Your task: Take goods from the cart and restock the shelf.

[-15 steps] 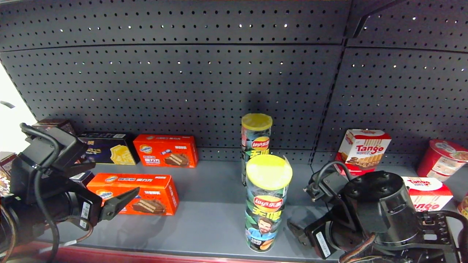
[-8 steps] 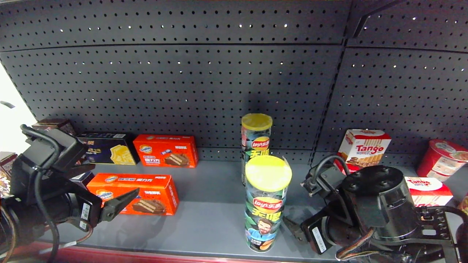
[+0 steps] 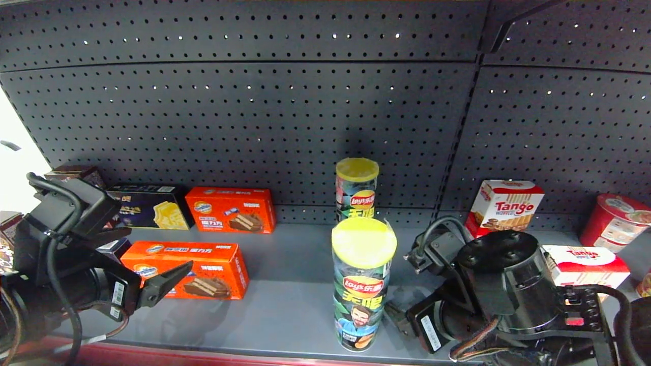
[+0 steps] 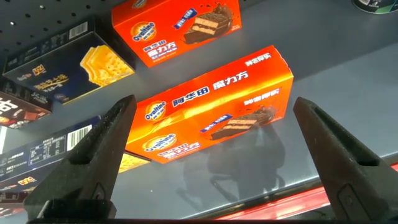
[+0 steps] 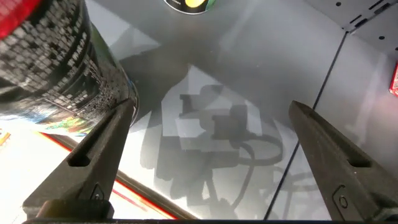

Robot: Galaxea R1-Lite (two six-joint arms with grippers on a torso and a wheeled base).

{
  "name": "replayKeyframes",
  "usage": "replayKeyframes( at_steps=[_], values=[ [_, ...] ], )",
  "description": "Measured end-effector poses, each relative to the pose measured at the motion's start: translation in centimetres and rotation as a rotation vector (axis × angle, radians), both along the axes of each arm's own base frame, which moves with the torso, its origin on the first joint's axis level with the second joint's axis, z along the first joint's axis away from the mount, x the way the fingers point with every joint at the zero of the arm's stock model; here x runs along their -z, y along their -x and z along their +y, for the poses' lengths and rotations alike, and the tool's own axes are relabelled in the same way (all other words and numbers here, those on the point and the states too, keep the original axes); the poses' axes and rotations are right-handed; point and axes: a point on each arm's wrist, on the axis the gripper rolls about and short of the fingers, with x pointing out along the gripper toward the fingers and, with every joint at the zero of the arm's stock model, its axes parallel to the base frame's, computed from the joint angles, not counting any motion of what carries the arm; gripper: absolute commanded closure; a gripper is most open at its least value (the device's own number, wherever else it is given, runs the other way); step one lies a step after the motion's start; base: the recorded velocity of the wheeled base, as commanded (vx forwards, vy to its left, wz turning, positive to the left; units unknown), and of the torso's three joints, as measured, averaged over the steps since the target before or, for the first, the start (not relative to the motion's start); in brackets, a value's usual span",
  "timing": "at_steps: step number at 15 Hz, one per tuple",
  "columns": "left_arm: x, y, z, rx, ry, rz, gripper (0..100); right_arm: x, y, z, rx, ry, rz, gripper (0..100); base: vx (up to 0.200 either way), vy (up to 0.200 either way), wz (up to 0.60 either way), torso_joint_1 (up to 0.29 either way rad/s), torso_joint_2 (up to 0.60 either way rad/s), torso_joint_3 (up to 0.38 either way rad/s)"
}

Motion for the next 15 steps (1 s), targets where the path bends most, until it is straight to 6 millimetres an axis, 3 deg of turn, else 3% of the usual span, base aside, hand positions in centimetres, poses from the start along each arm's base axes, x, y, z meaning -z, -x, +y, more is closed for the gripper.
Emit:
replayKeyframes(
  at_steps=[8, 11, 15],
  values=[
    [0.0, 0.5, 0.1, -0.002, 0.002, -0.007, 0, -0.8, 0.0, -1.2, 0.035, -0.034, -0.015, 0, 0.0, 0.0, 0.0, 0.0, 0.0, 0.0],
    [-0.9, 1.3, 0.3, -0.004, 0.013, -0.056, 0, -3.0, -0.2, -3.1, 0.092, -0.107, -0.066, 0, 0.0, 0.0, 0.0, 0.0, 0.0, 0.0],
    [-1.5, 3.8, 1.0, -0.024, 0.057, -0.13, 0, -6.5, 0.9, -6.3, 0.127, -0.249, -0.182, 0, 0.0, 0.0, 0.0, 0.0, 0.0, 0.0]
  ],
)
